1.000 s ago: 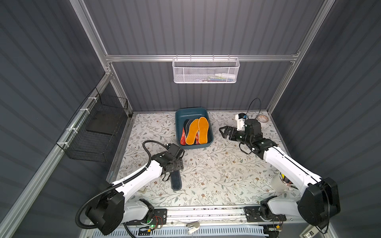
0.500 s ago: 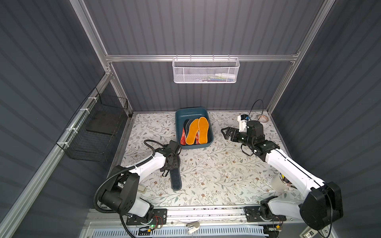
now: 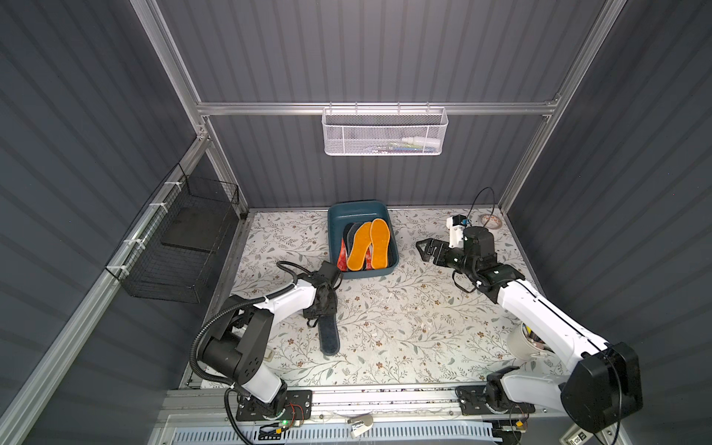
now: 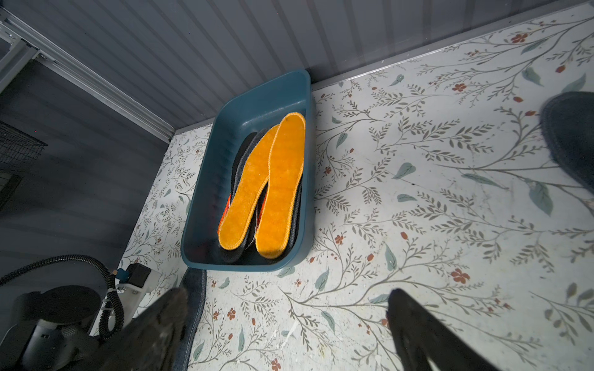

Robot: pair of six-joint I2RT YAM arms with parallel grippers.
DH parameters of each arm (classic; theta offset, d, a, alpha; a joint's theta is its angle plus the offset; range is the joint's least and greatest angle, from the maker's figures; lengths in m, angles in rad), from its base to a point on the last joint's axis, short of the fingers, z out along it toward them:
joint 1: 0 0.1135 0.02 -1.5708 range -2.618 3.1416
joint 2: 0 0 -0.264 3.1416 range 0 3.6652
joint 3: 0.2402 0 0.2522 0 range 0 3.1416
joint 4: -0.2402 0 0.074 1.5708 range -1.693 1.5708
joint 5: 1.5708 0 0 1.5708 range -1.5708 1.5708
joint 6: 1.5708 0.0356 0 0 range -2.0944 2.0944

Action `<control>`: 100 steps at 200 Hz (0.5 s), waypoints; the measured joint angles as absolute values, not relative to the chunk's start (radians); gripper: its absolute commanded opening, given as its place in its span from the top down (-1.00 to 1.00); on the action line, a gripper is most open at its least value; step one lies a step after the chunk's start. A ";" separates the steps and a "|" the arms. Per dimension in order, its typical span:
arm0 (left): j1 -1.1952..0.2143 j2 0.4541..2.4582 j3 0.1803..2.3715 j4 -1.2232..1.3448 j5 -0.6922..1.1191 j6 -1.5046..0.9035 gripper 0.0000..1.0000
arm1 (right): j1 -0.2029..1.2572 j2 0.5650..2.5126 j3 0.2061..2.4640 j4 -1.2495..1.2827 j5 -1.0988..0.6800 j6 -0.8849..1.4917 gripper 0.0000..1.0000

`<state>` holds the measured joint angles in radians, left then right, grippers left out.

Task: Put the insoles into the storage box
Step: Pick up the insole from the center of the board.

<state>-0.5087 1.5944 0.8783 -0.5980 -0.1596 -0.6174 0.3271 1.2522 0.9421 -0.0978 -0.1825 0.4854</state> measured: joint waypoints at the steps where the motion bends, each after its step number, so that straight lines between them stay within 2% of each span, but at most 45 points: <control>1: -0.509 1.595 0.879 -0.598 -0.159 -0.618 0.30 | 0.327 1.252 0.942 -0.098 -0.183 0.486 -0.98; 46: -0.508 1.596 0.881 -0.602 -0.160 -0.619 0.71 | 0.318 1.249 0.932 -0.098 -0.184 0.486 -0.98; 67: -0.506 1.592 0.881 -0.606 -0.160 -0.620 0.82 | 0.316 1.248 0.929 -0.098 -0.186 0.486 -0.98; 84: -0.506 1.586 0.881 -0.614 -0.160 -0.619 1.00 | 0.315 1.248 0.928 -0.097 -0.187 0.486 -0.98; 100: -0.507 1.572 0.881 -0.628 -0.160 -0.620 1.00 | 0.315 1.248 0.928 -0.097 -0.191 0.486 -0.98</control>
<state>-0.5068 1.5723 0.8806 -0.6285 -0.1604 -0.6201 0.3145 1.2484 0.9279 -0.0975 -0.1909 0.4862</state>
